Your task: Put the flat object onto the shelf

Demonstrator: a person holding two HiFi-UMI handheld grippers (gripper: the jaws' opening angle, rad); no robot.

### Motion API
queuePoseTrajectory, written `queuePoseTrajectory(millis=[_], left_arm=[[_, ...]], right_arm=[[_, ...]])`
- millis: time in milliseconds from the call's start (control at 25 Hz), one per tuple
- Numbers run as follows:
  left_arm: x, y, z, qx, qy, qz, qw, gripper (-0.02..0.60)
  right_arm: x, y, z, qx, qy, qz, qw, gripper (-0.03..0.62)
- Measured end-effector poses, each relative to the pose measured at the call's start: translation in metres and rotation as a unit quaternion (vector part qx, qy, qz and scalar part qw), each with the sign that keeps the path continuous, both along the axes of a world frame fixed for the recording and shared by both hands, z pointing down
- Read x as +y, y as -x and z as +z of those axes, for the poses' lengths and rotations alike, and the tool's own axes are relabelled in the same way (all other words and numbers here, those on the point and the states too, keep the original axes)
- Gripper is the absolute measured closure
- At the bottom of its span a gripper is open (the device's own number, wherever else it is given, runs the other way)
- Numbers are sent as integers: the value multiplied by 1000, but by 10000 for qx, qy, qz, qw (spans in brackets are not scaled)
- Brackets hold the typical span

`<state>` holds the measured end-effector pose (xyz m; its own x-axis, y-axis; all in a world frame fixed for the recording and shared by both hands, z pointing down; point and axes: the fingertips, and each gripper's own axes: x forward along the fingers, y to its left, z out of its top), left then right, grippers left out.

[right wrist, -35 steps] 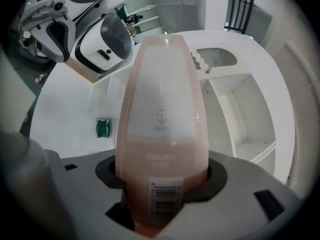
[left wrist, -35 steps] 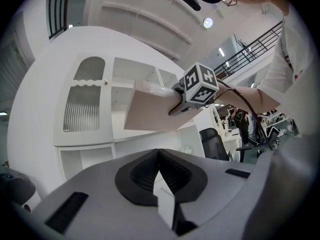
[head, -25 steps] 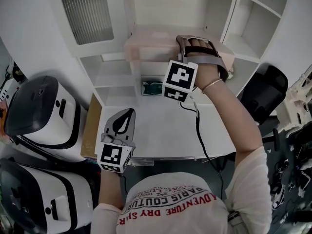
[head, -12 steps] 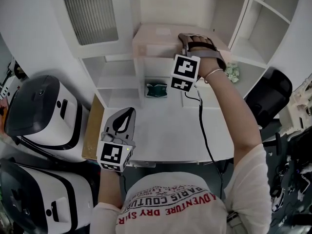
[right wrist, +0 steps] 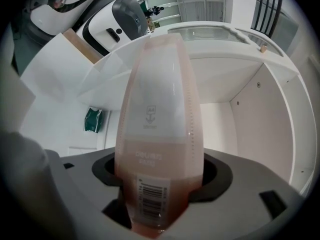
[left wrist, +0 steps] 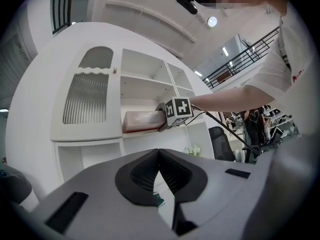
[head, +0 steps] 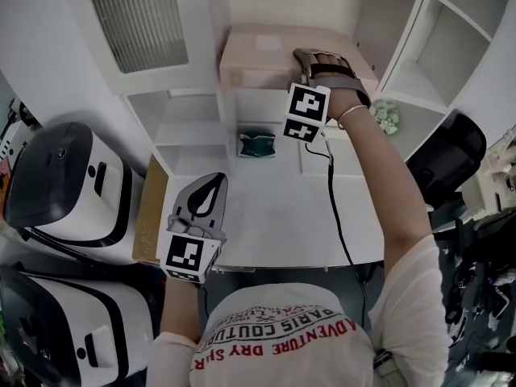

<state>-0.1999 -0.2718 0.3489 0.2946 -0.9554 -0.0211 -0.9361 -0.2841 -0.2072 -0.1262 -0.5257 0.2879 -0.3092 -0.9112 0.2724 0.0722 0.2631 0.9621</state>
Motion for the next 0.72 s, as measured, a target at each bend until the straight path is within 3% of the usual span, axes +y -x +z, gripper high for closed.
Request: queuePoseTrajectory(millis=[200,360,720], left_arm=[[-10,-4,-7,25,-130,98,9999,568],[-16,-9,-5,-31,-81,190,9998,568],[-23,5,6,33,51,30,10000,568]], right_arm=[[-1,-1,4,-37,418,-126,9990,243],[-1,1,21,-88,1169,-219,9929,166],[-26,7,22,93,733,-140,9972,164]])
